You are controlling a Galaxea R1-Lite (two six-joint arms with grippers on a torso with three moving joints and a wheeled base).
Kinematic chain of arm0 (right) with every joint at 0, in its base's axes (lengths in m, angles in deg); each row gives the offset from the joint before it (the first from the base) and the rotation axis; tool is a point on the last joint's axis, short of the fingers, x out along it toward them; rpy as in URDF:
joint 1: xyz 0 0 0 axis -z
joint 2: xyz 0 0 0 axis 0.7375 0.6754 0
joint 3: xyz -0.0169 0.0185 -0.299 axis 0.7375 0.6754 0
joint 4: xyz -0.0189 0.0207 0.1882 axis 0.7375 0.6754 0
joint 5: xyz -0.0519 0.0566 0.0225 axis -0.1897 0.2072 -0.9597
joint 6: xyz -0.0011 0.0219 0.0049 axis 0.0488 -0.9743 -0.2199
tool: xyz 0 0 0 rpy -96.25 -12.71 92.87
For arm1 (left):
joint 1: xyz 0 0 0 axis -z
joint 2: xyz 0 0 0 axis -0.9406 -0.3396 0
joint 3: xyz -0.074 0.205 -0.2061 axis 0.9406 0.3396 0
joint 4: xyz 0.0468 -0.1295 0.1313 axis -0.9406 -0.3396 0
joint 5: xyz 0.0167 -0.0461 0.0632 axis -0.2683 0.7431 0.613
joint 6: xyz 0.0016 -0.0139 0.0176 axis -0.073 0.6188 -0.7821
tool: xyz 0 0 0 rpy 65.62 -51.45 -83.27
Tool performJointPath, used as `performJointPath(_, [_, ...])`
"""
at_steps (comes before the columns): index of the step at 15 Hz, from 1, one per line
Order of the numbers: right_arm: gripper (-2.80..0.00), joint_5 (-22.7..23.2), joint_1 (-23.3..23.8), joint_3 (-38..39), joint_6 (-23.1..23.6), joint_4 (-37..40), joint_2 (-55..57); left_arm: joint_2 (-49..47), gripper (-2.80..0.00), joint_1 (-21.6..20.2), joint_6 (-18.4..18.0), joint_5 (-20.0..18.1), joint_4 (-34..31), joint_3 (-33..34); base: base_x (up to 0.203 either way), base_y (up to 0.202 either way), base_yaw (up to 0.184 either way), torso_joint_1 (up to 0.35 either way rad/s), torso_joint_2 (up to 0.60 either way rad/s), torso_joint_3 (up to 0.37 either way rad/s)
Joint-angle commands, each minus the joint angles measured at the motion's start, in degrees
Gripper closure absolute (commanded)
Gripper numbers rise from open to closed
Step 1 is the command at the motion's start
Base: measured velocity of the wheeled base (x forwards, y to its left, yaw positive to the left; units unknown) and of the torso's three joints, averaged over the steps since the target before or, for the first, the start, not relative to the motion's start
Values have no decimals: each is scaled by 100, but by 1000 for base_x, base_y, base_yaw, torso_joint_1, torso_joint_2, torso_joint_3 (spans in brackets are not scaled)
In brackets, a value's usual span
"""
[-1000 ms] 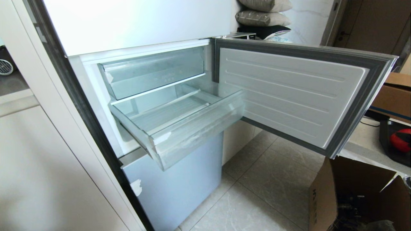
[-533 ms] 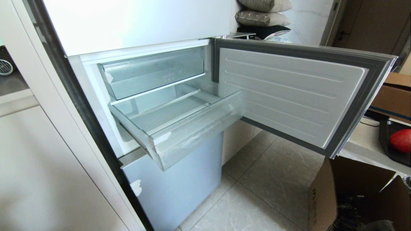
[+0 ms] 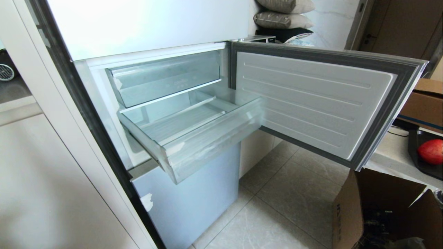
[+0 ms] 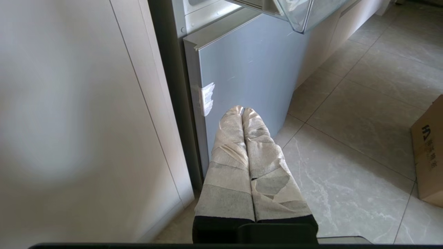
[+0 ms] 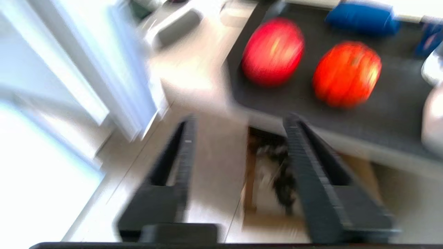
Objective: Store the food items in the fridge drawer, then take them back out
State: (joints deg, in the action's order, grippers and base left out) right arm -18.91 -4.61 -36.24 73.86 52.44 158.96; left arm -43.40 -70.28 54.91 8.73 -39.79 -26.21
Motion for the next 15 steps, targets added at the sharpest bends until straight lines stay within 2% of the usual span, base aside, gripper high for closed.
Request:
performJointPath(1, [0,-18,-508,565,24,427,-1233,-9,0,-4,3,2,-4,1,0,0,0,0,0,0])
performJointPath(2, [0,-107,-973,732,41,737,-1567,-9,0,-4,3,2,-4,1,0,0,0,0,0,0])
performJointPath(5, [0,-834,-2822,1084,48,1666,-2721,-9,0,-4,3,2,-4,1,0,0,0,0,0,0])
performJointPath(7, [0,-1269,-3612,1360,29,2199,-3822,-9,0,-4,3,2,-4,1,0,0,0,0,0,0])
performJointPath(11, [0,-1612,-4064,2165,49,2664,-5978,-9,0,-4,-1,2,-9,1,0,0,0,0,0,0])
performJointPath(13, [0,-1650,-4154,2283,56,3323,-7007,-9,0,-4,1,2,-6,1,0,0,0,0,0,0])
performJointPath(15, [0,-1813,-4234,2406,159,3816,-7417,-9,0,-4,3,2,-4,1,0,0,0,0,0,0])
